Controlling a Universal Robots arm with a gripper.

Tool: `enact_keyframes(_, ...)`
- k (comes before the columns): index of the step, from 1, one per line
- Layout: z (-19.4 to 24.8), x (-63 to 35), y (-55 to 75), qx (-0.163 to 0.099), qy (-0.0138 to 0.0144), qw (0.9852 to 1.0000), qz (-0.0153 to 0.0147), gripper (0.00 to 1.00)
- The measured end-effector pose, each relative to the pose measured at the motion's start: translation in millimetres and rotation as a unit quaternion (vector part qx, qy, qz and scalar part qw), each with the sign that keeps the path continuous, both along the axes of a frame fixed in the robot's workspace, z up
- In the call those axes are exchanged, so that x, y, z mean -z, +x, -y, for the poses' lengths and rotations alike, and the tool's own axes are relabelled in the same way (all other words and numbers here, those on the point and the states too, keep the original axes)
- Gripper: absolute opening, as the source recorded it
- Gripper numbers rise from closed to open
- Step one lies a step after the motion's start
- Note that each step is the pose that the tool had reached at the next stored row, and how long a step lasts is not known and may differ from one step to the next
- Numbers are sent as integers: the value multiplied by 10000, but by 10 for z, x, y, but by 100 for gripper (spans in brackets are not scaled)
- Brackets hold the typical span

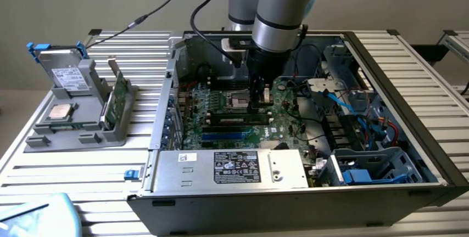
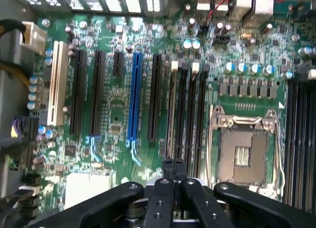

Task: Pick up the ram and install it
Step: 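Press down the ram until it locks into place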

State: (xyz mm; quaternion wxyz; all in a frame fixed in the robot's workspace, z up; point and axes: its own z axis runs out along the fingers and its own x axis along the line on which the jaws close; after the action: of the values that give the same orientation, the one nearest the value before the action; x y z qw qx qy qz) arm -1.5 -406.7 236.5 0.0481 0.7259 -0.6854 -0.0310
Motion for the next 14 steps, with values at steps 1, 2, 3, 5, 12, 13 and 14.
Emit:
enact_keyframes(1,8,0,36,0,4,10000,0,11)
enact_keyframes(2,14,0,57,-1,5,10000,0,11)
enact_keyframes(3,13,2,60,-1,5,10000,0,11)
enact_keyframes(5,14,22,62,0,5,10000,0,11)
enact_keyframes(12,14,88,64,0,2,10000,-1,11)
enact_keyframes(13,15,93,64,0,2,10000,-1,11)
enact_keyframes(14,14,101,64,-1,4,10000,-1,11)
